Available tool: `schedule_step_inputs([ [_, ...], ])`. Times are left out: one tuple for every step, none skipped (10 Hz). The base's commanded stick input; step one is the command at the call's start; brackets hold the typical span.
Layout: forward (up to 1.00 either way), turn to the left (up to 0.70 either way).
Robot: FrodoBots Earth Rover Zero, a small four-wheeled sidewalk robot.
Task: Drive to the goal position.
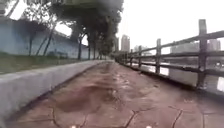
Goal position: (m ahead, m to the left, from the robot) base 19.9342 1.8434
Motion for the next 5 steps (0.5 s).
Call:
schedule_step_inputs([
  [1.00, 0.06],
  [1.00, 0.06],
  [1.00, 0.06],
  [1.00, 0.06],
  [1.00, 0.06],
])
